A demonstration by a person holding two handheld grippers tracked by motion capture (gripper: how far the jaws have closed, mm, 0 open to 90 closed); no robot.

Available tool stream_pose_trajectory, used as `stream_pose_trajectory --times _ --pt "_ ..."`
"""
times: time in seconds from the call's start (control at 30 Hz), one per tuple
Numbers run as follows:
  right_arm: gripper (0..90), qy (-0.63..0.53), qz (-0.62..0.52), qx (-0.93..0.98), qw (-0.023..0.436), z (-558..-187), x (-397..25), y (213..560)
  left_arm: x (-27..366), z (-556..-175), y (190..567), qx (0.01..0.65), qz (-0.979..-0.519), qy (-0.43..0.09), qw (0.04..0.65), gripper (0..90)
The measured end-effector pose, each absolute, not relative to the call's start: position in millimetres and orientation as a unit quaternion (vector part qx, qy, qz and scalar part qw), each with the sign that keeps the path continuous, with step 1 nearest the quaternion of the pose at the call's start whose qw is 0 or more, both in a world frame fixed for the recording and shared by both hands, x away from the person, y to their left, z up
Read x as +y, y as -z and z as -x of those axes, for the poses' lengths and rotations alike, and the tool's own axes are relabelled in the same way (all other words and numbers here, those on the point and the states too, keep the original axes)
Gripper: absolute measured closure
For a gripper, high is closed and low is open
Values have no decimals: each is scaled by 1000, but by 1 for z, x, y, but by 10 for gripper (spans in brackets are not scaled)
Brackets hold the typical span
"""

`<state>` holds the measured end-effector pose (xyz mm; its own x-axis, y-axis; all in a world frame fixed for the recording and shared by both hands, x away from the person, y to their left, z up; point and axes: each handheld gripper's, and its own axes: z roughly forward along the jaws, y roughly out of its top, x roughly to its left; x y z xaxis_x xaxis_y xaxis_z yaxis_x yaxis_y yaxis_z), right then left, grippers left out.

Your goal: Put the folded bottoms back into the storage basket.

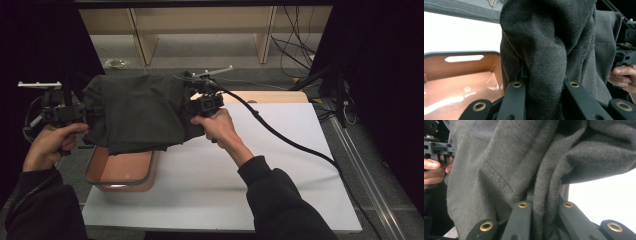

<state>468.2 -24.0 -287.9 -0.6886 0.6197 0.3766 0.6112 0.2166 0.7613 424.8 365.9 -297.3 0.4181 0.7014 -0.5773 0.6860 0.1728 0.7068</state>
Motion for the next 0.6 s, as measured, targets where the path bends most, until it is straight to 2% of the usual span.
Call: stream_pose_trajectory --times 0.6 --pt "855 -472 -387 792 -17 -476 29 303 407 -422 310 583 -616 -24 529 773"
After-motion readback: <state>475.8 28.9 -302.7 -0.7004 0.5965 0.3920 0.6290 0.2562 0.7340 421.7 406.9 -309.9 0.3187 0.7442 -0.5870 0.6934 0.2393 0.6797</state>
